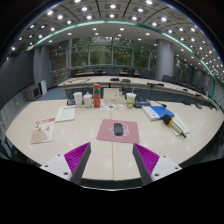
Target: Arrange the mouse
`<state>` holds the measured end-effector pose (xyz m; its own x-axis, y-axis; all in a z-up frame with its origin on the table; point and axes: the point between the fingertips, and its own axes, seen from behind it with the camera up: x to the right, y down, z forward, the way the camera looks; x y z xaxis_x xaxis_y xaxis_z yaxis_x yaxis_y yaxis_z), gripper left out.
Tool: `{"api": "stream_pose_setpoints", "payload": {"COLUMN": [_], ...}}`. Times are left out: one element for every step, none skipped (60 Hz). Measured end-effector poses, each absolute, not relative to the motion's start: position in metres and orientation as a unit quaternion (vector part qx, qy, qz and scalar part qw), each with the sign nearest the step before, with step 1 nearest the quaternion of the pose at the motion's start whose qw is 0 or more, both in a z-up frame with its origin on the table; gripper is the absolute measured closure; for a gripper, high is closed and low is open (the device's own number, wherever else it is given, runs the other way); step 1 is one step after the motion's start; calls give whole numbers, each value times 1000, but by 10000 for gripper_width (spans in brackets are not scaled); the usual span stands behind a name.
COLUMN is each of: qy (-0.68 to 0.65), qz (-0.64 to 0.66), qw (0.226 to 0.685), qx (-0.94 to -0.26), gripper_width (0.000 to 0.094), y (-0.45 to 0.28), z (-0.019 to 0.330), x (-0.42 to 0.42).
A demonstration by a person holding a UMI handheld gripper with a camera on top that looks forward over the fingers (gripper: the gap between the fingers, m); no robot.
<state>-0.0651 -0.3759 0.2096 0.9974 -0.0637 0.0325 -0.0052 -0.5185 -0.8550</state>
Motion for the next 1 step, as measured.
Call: {"api": "stream_pose_setpoints", "payload": {"qy": [20], "qz": [-29], "qw": [490], "qx": [-871], "gripper_width": [81], "y": [-377], "z": [210], "x": [-65]}}
